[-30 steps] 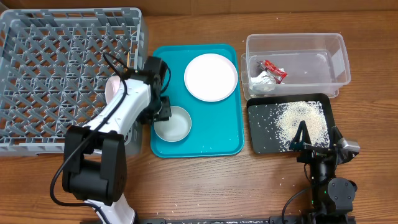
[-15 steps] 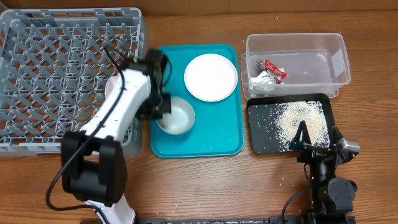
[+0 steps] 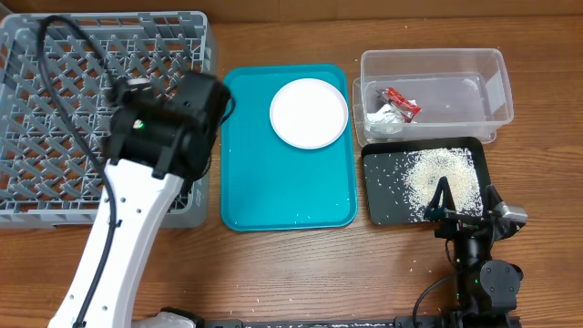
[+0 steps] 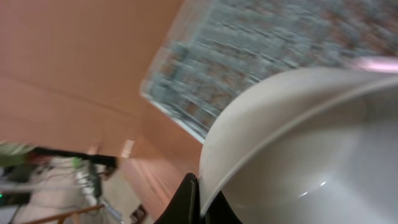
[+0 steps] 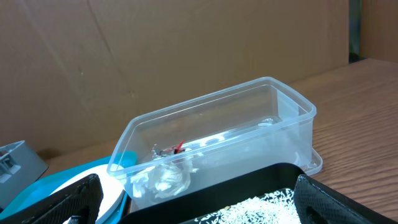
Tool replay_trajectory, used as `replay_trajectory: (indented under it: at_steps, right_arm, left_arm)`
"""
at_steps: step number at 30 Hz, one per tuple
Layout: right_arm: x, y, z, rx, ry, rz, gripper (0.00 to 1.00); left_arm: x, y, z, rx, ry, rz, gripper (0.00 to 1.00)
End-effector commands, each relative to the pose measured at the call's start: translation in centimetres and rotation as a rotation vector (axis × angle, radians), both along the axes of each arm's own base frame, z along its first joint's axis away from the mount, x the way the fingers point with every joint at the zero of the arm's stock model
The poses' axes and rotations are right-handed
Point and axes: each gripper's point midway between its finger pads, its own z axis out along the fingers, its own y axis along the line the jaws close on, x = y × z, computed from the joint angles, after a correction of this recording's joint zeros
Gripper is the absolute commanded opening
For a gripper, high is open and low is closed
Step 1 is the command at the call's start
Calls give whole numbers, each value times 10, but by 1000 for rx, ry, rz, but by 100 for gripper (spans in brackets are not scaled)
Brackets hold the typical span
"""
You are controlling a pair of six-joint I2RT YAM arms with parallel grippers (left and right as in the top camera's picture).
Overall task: Sort waste into correct bins and load items into the dishwasher
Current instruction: 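Lower the grey bowl into the dish rack and release it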
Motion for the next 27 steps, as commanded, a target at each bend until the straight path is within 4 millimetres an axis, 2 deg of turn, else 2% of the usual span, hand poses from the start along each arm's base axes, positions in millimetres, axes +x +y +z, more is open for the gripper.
replay_trajectory:
  at_steps: [1,5,10,11,15,19,23,25,27]
  right_arm:
    - [0,-1,-2,1,-5,-3,100]
    - [0,-1,-2,1,-5,-3,100]
    - [0,-1,-2,1,-5,-3,100]
    - [0,-1,-2,1,-5,-3,100]
    - [0,-1,-2,1,-5,-3,100]
    - [0,-1,-2,1,-5,-3,100]
    - [0,-1,-2,1,-5,-3,100]
    - [0,-1,-2,1,-5,-3,100]
    - [0,-1,-2,1,-5,-3,100]
  left_arm:
    - [5,42,20,225,-161,151,4]
    - [36,59,-16,252,-50,143,4]
    - [61,82,-55,278,43,184,4]
    - [68,87,-68,285,81,189,4]
    - [83,92,-90,294,144,177,4]
    - [93,92,-109,288,170,169,4]
    - [99,87,-136,234,222,148,4]
    - [100,89,-142,251,248,147,4]
    - [99,91,-140,283,258,153,4]
